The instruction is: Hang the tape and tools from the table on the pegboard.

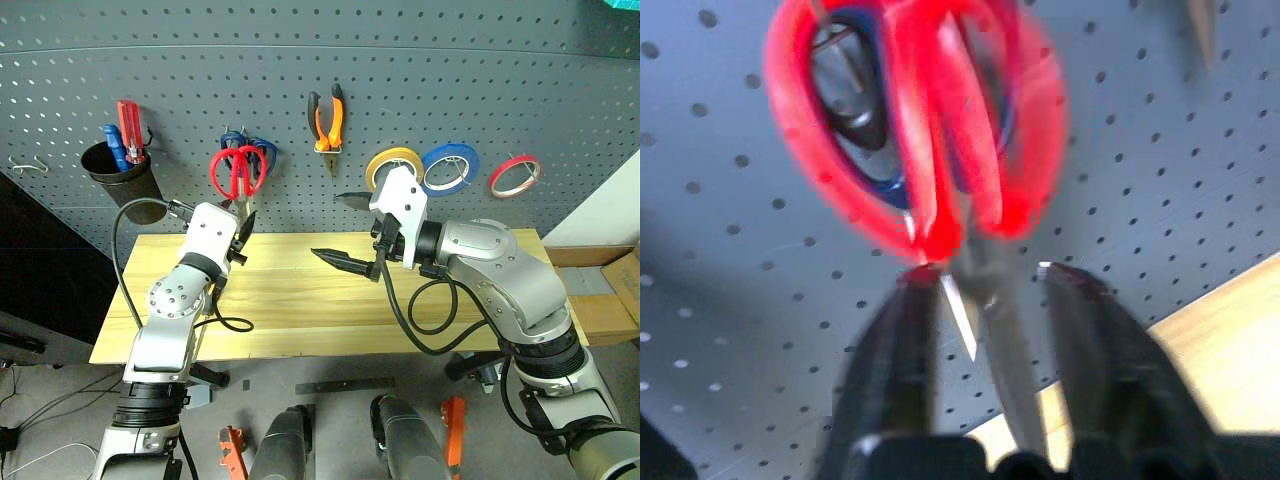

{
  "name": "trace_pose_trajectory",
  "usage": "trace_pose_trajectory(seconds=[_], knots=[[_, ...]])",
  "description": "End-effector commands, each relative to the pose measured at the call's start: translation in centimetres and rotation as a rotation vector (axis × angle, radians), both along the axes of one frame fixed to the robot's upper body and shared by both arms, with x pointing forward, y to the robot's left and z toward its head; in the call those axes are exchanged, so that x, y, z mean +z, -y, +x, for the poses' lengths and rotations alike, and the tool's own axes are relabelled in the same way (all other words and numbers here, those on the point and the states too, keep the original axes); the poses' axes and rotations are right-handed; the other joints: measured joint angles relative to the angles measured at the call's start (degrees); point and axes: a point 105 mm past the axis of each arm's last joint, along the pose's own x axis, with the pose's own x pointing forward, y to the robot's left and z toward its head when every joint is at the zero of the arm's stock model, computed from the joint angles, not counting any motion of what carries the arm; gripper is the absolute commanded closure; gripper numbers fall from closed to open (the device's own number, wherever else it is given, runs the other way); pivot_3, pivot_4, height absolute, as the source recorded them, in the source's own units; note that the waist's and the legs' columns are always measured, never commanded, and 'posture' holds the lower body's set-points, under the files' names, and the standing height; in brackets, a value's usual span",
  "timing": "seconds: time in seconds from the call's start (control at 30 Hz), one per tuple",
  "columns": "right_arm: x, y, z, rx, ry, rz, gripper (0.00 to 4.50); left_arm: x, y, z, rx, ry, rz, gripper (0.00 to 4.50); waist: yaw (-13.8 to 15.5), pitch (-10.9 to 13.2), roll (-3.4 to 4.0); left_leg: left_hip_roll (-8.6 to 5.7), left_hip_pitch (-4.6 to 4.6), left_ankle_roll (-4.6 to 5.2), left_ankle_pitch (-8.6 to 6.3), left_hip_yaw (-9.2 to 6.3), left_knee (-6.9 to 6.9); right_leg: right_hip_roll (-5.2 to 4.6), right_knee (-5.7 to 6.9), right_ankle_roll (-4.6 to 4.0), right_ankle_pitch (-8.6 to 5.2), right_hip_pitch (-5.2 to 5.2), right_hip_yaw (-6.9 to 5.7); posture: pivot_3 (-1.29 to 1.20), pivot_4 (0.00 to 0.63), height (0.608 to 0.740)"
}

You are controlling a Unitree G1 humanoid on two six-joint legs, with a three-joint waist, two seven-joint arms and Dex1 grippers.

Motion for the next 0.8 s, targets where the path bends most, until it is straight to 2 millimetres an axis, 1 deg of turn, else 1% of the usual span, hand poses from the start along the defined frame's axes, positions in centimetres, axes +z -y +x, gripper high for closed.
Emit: trace_pose_trajectory(seconds=[0.03,0.1,0.13,0.17,0.2,0.27,0.33,0.4,0.47,0.5,0.6,0.8], knots=[[-0.6,-0.5,-0.6,-0.011,0.001,0.001,0.0,-1.9,-0.8,-1.2,0.024,-0.072,-0.024,1.13,-0.2,0.0,0.0,0.0,0.01,0.0,0.0,0.01,-0.02,0.0,0.0,-0.02,0.01,0.0,0.02,-0.16,0.225,0.74],[-2.6,-0.6,-0.5,-0.06,-0.07,-0.027,0.0,-4.8,-1.8,-2.1,0.052,-0.209,-0.059,0.47,-0.3,0.0,0.0,0.03,0.04,0.0,0.0,0.06,-0.08,0.0,0.0,-0.03,0.01,-0.03,0.06,-0.15,0.23,0.74],[-3.4,-0.7,-0.6,-0.084,-0.099,-0.037,0.0,-5.9,-2.3,-2.5,0.07,-0.27,-0.084,0.16,-0.3,0.0,0.0,0.04,0.05,0.0,0.0,0.06,-0.13,0.0,0.01,-0.04,0.01,-0.05,0.07,-0.15,0.232,0.74],[-4.0,-0.9,-0.7,-0.101,-0.12,-0.044,0.0,-6.9,-2.7,-2.9,0.084,-0.328,-0.104,0.07,-0.3,0.0,0.01,0.06,0.05,0.0,0.0,0.06,-0.14,0.0,0.04,-0.04,0.01,-0.06,0.08,-0.15,0.235,0.74],[-4.5,-1.2,-0.9,-0.11,-0.14,-0.046,0.0,-7.9,-3.2,-3.3,0.099,-0.387,-0.117,0.07,-0.3,0.0,0.02,0.06,0.01,-0.01,0.0,0.03,-0.14,0.01,0.05,-0.05,0.01,-0.11,0.06,-0.15,0.238,0.74],[-5.7,-2.3,-1.7,-0.119,-0.223,-0.037,0.0,-9.4,-4.9,-4.1,0.136,-0.49,-0.161,0.07,-0.2,0.0,0.02,0.08,-0.01,-0.01,0.0,0.01,-0.12,0.05,0.07,-0.03,-0.01,-0.12,0.05,-0.14,0.248,0.74],[-6.6,-3.4,-2.4,-0.122,-0.301,-0.049,0.0,-9.7,-6.8,-4.1,0.191,-0.531,-0.2,0.07,-0.2,0.1,0.03,0.15,0.01,-0.01,0.0,0.0,-0.08,0.13,0.09,0.18,-0.14,-0.11,0.04,-0.14,0.259,0.74],[-7.3,-4.1,-2.7,-0.134,-0.367,-0.064,0.0,-10.2,-8.5,-4.1,0.258,-0.593,-0.219,0.07,-0.2,0.1,0.05,0.29,0.04,-0.02,0.01,0.0,-0.02,0.26,0.09,0.13,-0.11,-0.09,0.02,-0.13,0.268,0.74],[-7.5,-4.4,-2.7,-0.144,-0.396,-0.072,0.0,-10.7,-9.4,-4.0,0.292,-0.642,-0.217,0.07,-0.1,0.1,0.05,0.39,0.05,-0.02,0.01,-0.03,0.03,0.39,0.09,0.11,-0.1,-0.07,-0.01,-0.13,0.277,0.74],[-7.6,-4.6,-2.7,-0.145,-0.412,-0.083,0.0,-11.1,-9.8,-3.7,0.309,-0.68,-0.236,0.07,0.0,0.1,0.09,0.39,0.05,-0.02,0.0,-0.03,0.04,0.4,0.07,0.11,-0.1,-0.06,-0.01,-0.13,0.28,0.74],[-7.7,-5.1,-2.7,-0.139,-0.429,-0.107,0.0,-12.2,-10.3,-2.8,0.325,-0.775,-0.314,0.07,0.1,0.2,0.1,0.35,0.05,-0.03,0.0,0.0,0.04,0.4,0.01,0.12,-0.1,-0.06,0.01,-0.13,0.287,0.74],[-6.7,-5.9,-2.3,-0.118,-0.404,-0.12,0.0,-13.8,-9.8,-1.0,0.322,-0.88,-0.4,0.07,-0.1,0.3,0.05,0.46,0.05,-0.1,-0.05,0.04,-0.06,0.46,0.02,0.1,-0.09,-0.11,0.03,-0.14,0.292,0.74]])
